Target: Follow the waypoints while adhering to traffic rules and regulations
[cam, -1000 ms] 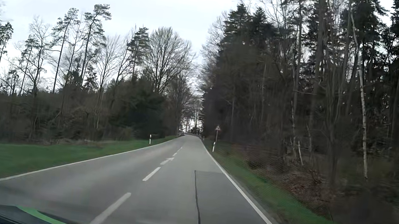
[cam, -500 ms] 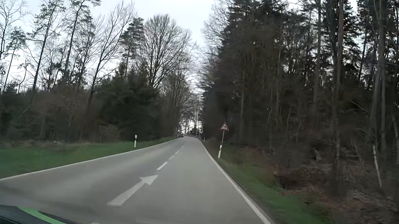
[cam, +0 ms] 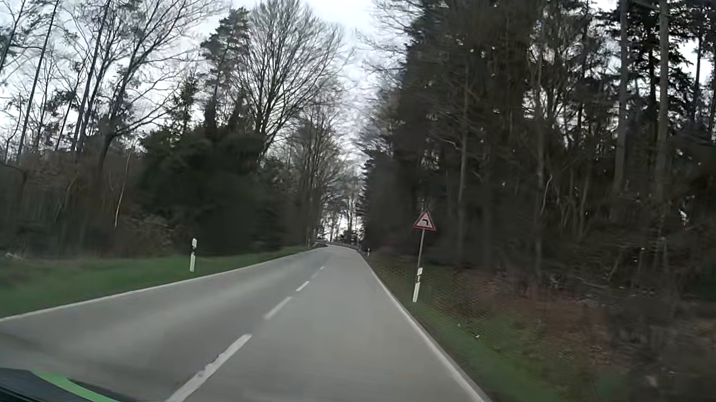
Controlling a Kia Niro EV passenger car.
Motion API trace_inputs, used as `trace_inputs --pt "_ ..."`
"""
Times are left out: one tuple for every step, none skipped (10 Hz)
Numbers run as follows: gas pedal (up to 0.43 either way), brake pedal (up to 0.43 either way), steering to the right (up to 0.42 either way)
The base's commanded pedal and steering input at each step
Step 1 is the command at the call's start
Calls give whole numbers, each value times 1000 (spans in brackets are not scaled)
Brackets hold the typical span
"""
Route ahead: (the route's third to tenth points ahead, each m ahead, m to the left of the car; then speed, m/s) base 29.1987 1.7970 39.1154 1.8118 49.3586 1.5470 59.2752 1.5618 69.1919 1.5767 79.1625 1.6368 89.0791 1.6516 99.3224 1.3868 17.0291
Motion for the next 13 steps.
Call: trace_inputs --pt "248 0 1" --pt "248 0 1" --pt "248 0 1" --pt "248 0 1" --pt "248 0 1" --pt "248 0 1" --pt "248 0 1" --pt "248 0 1" --pt "248 0 1" --pt "248 0 1" --pt "248 0 1" --pt "248 0 1" --pt "248 0 1"
